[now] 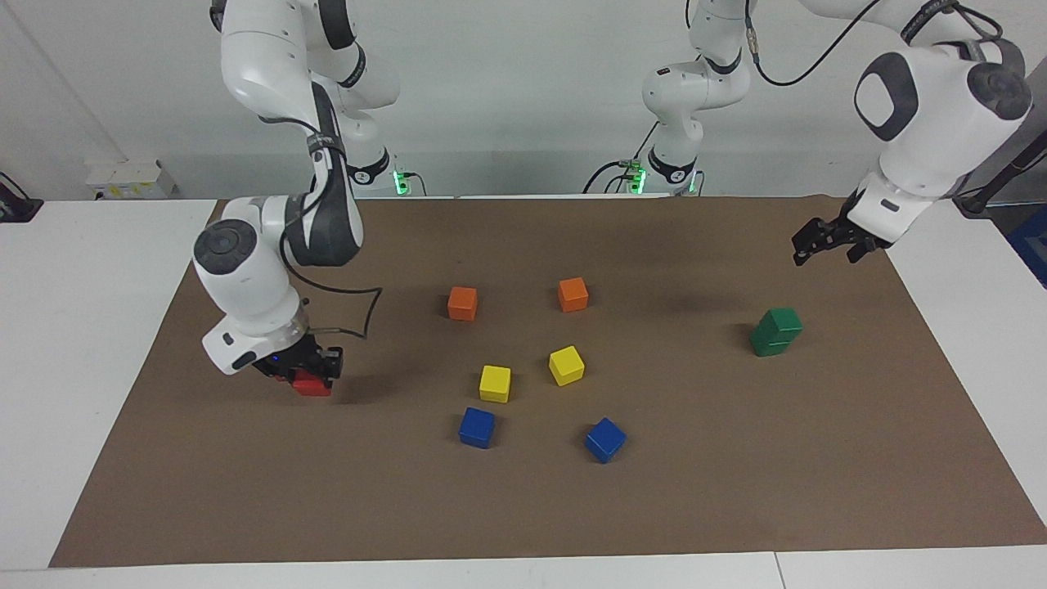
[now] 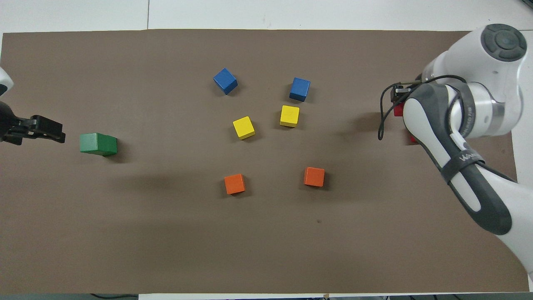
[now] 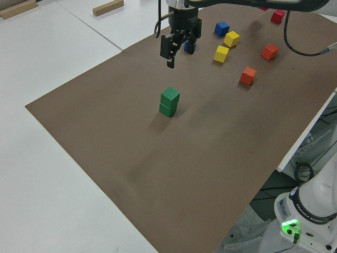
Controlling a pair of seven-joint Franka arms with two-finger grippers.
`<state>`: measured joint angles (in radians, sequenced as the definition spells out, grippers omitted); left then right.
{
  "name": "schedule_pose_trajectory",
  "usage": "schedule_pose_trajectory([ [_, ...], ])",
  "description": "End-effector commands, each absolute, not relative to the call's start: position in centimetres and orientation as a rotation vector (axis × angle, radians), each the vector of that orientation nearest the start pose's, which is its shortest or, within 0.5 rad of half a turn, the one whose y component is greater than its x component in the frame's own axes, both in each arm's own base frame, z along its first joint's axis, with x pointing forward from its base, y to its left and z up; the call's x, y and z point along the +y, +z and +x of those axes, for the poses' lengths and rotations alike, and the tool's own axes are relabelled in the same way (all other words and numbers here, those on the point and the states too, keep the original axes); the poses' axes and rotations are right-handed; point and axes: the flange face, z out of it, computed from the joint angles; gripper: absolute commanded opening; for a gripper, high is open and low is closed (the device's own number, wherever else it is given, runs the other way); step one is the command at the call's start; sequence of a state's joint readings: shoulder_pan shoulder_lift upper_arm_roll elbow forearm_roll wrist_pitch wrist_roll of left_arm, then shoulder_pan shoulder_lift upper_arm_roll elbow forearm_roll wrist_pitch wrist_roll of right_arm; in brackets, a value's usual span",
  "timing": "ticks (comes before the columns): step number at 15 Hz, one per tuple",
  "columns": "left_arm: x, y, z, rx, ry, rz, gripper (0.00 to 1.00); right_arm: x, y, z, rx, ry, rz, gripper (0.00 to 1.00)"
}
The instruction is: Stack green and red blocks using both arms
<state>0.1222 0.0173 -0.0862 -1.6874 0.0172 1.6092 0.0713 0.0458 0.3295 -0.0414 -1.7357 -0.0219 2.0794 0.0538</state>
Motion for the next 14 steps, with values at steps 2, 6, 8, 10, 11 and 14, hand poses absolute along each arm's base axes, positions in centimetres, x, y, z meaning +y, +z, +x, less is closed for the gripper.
schedule_pose_trajectory([
  [2, 1.7, 56.4, 54.0, 0.059, 0.167, -3.106, 1.0, -3.3, 38.1, 59.4, -0.001, -0.039, -3.164, 0.0],
  [6, -0.8, 55.3, 55.3, 0.125, 0.12, -3.109, 1.0, -6.2, 36.5, 58.0, -0.034, -0.098, -3.165, 0.0],
  [8, -0.9, 56.6, 56.0, 0.128, 0.13, -3.11, 1.0, -6.2, 36.5, 58.0, -0.024, -0.108, -3.165, 0.0],
  [10, -0.9, 57.1, 56.5, 0.124, 0.158, -3.116, 1.0, -6.2, 36.6, 58.2, -0.019, -0.128, -3.163, 0.0],
  [11, -0.9, 56.8, 56.1, 0.127, 0.173, -3.113, 1.0, -6.4, 36.5, 58.1, -0.007, -0.131, -3.16, 0.0],
  [14, -1.3, 56.1, 54.9, 0.134, 0.206, -3.108, 1.0, -6.6, 36.9, 58.5, 0.022, -0.164, -3.141, 0.0],
])
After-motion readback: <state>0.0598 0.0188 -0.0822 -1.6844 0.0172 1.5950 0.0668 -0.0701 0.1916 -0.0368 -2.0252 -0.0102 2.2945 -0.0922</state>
